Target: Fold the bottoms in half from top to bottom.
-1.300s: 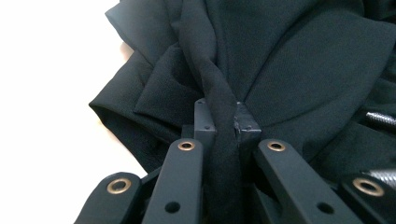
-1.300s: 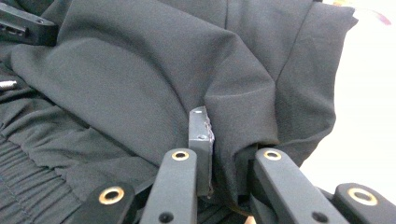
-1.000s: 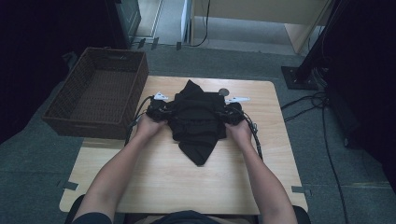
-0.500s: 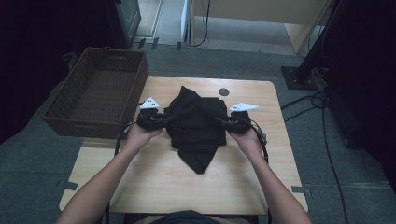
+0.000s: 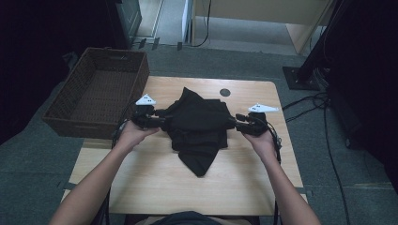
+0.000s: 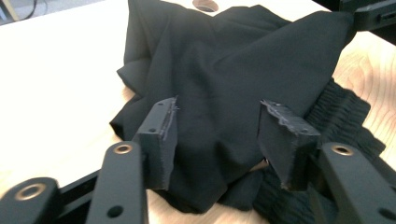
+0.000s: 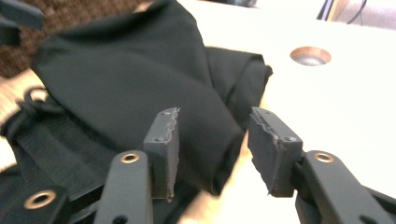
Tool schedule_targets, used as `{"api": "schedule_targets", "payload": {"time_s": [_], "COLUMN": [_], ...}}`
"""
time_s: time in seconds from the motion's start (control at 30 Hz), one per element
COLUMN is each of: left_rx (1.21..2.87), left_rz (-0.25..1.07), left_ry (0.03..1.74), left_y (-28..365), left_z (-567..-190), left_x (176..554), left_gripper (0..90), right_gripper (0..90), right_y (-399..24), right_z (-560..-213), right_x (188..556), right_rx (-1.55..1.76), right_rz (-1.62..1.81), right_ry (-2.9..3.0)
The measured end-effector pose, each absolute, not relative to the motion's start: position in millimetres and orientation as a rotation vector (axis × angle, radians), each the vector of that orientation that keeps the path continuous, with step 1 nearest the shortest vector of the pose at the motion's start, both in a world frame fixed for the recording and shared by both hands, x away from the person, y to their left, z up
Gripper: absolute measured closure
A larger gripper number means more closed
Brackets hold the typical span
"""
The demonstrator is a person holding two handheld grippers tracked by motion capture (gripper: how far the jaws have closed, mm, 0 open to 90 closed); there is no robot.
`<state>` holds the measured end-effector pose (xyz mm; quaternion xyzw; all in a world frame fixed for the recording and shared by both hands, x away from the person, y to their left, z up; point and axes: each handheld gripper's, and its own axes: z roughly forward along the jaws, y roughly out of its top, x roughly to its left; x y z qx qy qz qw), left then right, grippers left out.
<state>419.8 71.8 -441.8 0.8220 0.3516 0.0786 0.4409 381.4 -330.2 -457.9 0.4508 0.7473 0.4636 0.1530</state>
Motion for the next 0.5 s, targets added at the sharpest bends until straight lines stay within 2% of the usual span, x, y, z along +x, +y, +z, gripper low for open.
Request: {"api": "schedule_targets", "payload": {"time_s": [0.13, 0.3, 0.37, 0.5], "left_rx": [2.056, 2.109, 2.123, 2.119], "left_rz": [0.163, 0.139, 0.127, 0.107], "left_ry": [0.878, 0.900, 0.903, 0.888], "left_y": [61.3, 51.5, 49.7, 50.2], "left_z": [-451.7, -475.4, -482.3, -491.9], "left_x": [428.6, 436.0, 437.0, 436.7], "left_gripper": [44.1, 45.3, 49.3, 64.2], "right_gripper": [48.5, 45.7, 47.3, 51.6], "right_y": [-319.5, -298.6, -293.0, -283.4], "right_z": [-454.8, -471.9, -480.0, -493.6], "right_x": [391.9, 406.6, 410.5, 413.6], "right_rx": [1.286, 1.287, 1.294, 1.296], "right_rz": [1.397, 1.385, 1.369, 1.305], "right_ry": [2.148, 2.203, 2.229, 2.283]}}
